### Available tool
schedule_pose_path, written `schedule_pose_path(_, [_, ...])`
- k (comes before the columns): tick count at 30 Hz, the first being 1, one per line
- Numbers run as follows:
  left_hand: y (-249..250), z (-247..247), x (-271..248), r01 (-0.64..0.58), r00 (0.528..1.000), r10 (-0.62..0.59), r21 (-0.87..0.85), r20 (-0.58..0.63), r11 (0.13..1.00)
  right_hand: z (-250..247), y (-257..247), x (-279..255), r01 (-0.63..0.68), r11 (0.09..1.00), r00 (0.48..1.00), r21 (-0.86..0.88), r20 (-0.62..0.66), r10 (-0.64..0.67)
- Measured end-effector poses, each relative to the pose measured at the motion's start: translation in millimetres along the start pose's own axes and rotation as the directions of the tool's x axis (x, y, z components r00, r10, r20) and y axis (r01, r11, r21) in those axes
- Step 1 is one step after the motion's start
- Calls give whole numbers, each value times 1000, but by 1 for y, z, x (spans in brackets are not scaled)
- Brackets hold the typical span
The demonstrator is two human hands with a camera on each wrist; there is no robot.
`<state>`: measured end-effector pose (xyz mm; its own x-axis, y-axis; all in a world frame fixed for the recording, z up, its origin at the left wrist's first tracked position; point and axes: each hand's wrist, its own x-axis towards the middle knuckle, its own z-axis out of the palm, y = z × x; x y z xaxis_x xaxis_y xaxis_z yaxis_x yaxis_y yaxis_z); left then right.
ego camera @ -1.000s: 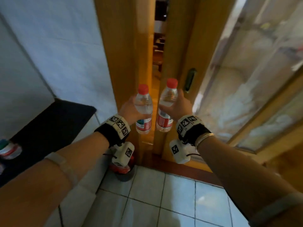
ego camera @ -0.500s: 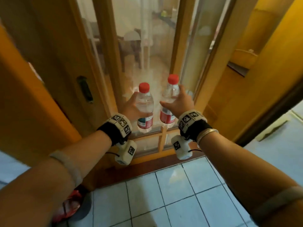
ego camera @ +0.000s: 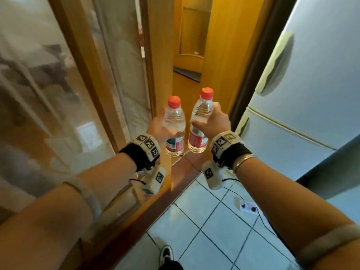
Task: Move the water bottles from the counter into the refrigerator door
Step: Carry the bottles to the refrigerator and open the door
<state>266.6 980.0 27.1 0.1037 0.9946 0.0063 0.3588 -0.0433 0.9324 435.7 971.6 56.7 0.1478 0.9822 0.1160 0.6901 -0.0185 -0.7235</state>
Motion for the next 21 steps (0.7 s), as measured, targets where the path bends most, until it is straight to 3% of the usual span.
schedule_pose_path(2, [9,15,32,-17,993,23,-53,114,998,-13,10,19,-19,1000,998,-24,-58,18])
schedule_pose_path(4, [17,29,63,-38,990,35,24,139,999,-26,17,36,-50,998,992,-31,-117,46])
schedule_pose_path(7, [23,50,105,-101,976,98,7,196,995,-41,31,57,-125,992,975,17,-185,126])
schedule_pose_path(14, [60,97,161,-188,949,175,26,261,982,-70,63,111,-261,954,903,151,-312,296])
schedule_pose_path(21, [78,142,236,-184,936,171,13,308,983,-92,101,187,-288,948,897,135,-309,317])
